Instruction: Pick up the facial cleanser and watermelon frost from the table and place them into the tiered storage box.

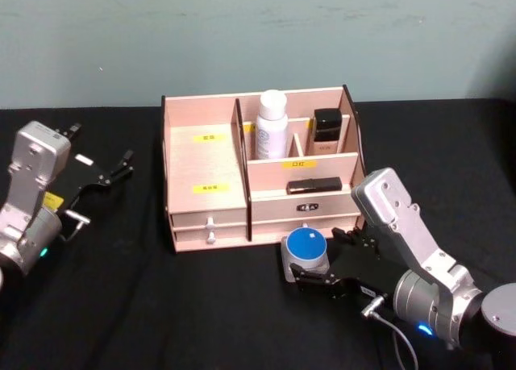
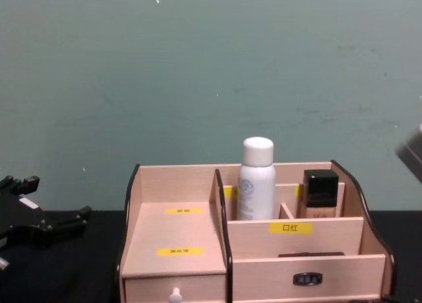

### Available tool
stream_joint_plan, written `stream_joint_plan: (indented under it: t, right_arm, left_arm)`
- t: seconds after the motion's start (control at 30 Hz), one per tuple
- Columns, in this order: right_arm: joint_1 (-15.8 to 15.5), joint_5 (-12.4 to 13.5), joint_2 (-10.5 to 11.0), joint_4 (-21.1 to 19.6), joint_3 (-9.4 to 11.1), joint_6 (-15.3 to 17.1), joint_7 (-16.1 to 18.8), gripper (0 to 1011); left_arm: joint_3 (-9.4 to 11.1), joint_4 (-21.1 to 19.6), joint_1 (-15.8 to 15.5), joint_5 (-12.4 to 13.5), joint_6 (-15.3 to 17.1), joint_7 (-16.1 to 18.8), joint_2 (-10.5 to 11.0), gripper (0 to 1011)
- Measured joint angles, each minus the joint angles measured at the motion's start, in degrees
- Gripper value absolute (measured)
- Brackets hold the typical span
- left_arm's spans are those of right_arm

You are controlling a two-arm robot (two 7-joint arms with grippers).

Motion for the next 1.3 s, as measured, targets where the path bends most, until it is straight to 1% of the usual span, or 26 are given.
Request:
stream_joint_plan:
  t: [0.43,1.3]
  right_arm:
    - [1.14,-1.31,-1.73,2.15,0.04,-0.67,0.78,1000]
    - [1.68,-3.53,-3.66,4.32,0.26,-1.61,1.14,1000]
  left_arm:
    - [0.00,0.00,0.00,0.00,0.00,0.00,0.00,1001]
    - [0.00,0.00,0.00,0.00,0.00,0.00,0.00,1001]
